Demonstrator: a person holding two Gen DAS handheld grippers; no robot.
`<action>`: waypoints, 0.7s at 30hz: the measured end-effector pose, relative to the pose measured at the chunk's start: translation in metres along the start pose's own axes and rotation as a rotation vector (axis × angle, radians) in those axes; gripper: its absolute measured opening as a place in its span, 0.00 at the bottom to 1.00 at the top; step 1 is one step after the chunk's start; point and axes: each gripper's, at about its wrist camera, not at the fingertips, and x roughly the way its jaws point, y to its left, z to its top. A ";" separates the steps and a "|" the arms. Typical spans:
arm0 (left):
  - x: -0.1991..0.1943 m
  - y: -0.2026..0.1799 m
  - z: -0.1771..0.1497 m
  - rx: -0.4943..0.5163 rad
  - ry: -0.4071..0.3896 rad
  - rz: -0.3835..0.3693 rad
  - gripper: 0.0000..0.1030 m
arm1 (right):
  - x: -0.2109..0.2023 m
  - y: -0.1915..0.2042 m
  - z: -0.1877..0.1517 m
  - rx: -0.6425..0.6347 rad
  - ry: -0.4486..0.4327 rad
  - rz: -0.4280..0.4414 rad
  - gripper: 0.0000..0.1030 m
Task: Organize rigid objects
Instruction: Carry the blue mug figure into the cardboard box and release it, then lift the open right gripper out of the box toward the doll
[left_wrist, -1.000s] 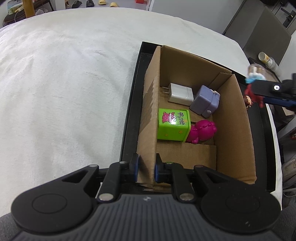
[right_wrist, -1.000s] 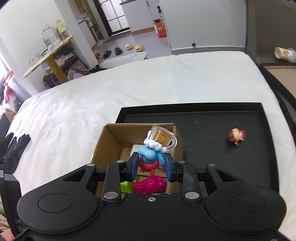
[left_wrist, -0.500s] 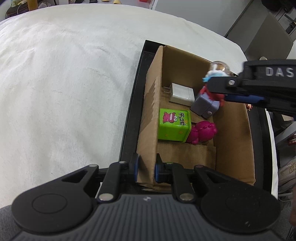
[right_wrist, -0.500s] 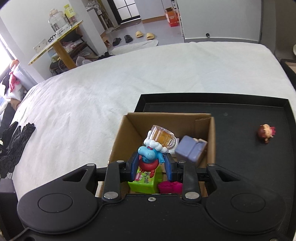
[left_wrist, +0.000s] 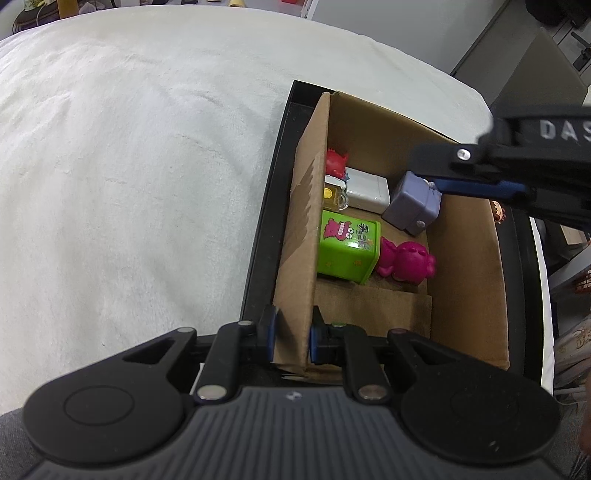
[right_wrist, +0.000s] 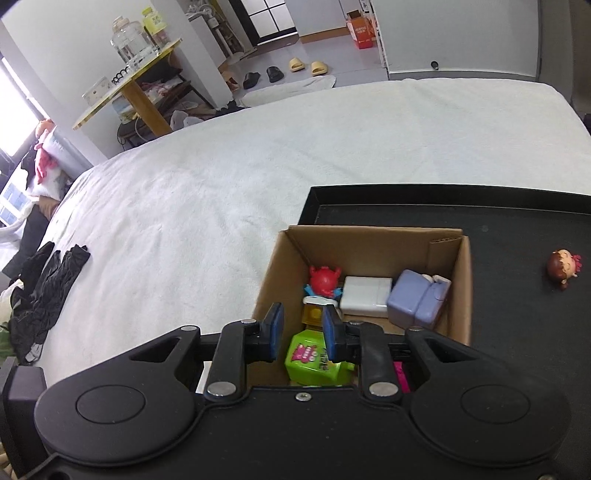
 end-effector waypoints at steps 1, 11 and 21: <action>0.000 -0.001 0.000 0.002 0.000 0.001 0.15 | -0.003 -0.003 -0.001 0.004 0.000 -0.001 0.24; 0.001 -0.003 -0.001 0.011 -0.002 0.006 0.15 | -0.020 -0.022 -0.008 0.018 -0.006 -0.033 0.24; -0.001 -0.009 0.000 0.033 -0.005 0.029 0.15 | -0.041 -0.055 -0.015 0.052 -0.034 -0.064 0.39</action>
